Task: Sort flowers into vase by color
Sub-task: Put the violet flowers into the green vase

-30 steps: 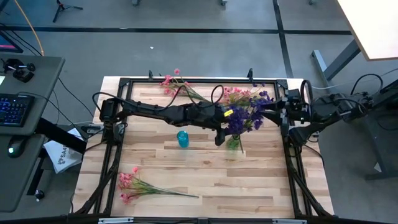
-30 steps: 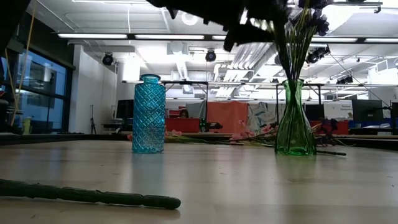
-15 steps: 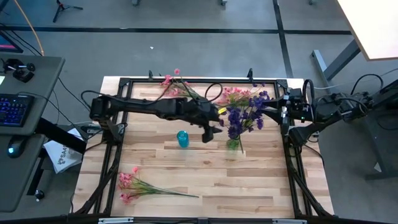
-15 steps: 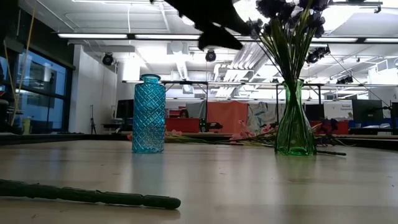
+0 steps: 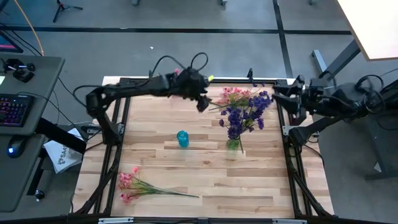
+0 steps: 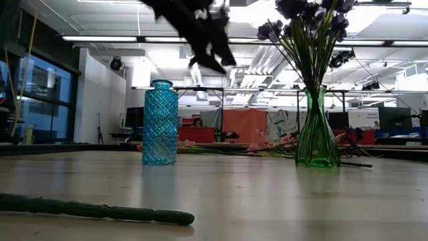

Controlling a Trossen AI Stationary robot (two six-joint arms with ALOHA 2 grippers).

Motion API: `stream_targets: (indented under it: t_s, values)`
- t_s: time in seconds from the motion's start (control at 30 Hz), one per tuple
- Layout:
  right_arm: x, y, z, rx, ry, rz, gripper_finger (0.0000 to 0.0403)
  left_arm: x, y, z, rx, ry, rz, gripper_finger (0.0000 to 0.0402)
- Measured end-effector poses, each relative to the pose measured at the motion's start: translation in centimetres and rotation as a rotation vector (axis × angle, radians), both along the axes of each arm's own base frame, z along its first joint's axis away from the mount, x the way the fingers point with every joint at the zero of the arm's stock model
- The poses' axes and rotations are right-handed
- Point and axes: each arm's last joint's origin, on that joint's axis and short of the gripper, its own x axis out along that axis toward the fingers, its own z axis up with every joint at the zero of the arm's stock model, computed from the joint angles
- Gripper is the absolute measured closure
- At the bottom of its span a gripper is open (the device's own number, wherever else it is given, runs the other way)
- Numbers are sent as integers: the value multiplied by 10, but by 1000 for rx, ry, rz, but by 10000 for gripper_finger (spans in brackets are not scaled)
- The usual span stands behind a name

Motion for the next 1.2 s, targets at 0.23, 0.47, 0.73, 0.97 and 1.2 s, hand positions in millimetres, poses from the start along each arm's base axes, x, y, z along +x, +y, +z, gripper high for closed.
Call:
stream_targets:
  t_s: [0.23, 0.47, 0.73, 0.97, 1.2]
  values:
    - [-2, -3, 0, -22, 7, -75, 236, 37, 39, -50, -24, 146, -19, 179]
    - [-1, -4, -1, -6, 17, -140, 236, 76, 56, -89, -25, 384, -60, 179]
    - [-1, -4, -1, 28, 12, -166, 236, 92, 52, -121, -7, 518, -33, 179]
    - [-1, -5, -2, 34, 21, -211, 236, 98, 31, -120, 33, 549, -40, 179]
    - [-1, -5, -3, 57, 17, -208, 236, 89, 2, -131, 49, 695, -108, 179]
